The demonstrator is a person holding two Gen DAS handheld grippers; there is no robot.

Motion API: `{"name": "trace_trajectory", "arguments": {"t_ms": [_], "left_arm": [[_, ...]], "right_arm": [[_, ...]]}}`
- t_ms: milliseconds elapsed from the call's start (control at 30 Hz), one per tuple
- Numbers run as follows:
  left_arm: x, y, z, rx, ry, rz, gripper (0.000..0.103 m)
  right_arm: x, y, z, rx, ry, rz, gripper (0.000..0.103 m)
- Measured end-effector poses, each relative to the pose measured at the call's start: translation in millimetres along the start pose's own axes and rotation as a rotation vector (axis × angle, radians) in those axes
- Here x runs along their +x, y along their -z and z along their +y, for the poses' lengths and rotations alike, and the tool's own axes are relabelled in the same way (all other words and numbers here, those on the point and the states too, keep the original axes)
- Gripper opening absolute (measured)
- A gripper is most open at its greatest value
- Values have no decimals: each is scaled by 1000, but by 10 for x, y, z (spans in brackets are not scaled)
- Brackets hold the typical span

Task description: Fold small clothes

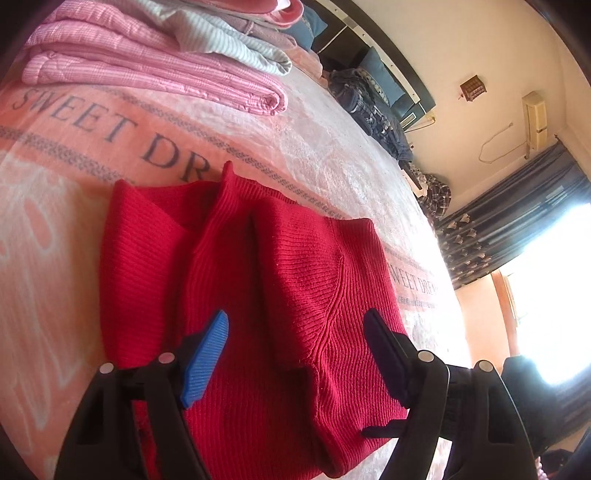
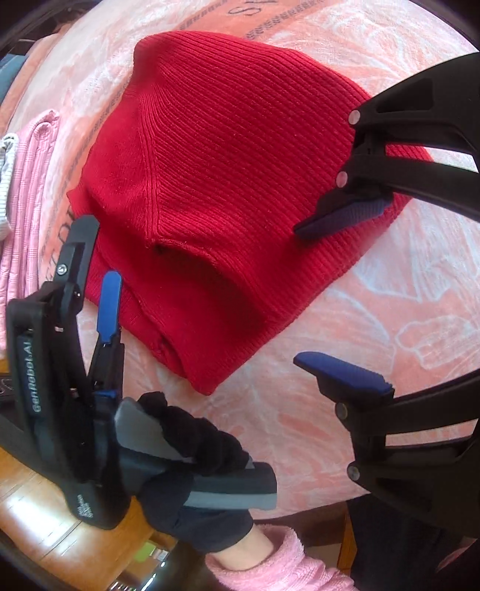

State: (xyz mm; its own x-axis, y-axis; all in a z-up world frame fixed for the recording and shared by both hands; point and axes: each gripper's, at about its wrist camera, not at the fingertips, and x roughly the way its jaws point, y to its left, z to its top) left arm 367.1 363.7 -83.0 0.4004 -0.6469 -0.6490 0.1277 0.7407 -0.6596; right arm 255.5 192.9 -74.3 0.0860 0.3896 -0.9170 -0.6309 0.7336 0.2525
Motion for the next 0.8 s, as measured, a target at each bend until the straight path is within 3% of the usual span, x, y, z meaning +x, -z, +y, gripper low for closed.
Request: {"name": "trace_trajectory", "arguments": {"t_ms": [67,133,167,233,400,800], "left_arm": [[-1,-8,32,-5,-6,3,76],[-13,0,59,-15,-2,3,76],[-16,2,81,-22,1,5,77],[-26,7,110,-36,11,9,77],[-26,3,89,-80,91,24,77],[495,43,-68,-234,279,182,80]], "right_arm": [[101,2,-30,-11,26,13,60],[140,31,-116,10,40,8,38],[124,38,-174,27,27,-1,33],[58,52,-333,92,-49,-17,8],[-196,138,-729,284,-305,-107,7],[-787,148,-887,271,-355,-227,6]]}}
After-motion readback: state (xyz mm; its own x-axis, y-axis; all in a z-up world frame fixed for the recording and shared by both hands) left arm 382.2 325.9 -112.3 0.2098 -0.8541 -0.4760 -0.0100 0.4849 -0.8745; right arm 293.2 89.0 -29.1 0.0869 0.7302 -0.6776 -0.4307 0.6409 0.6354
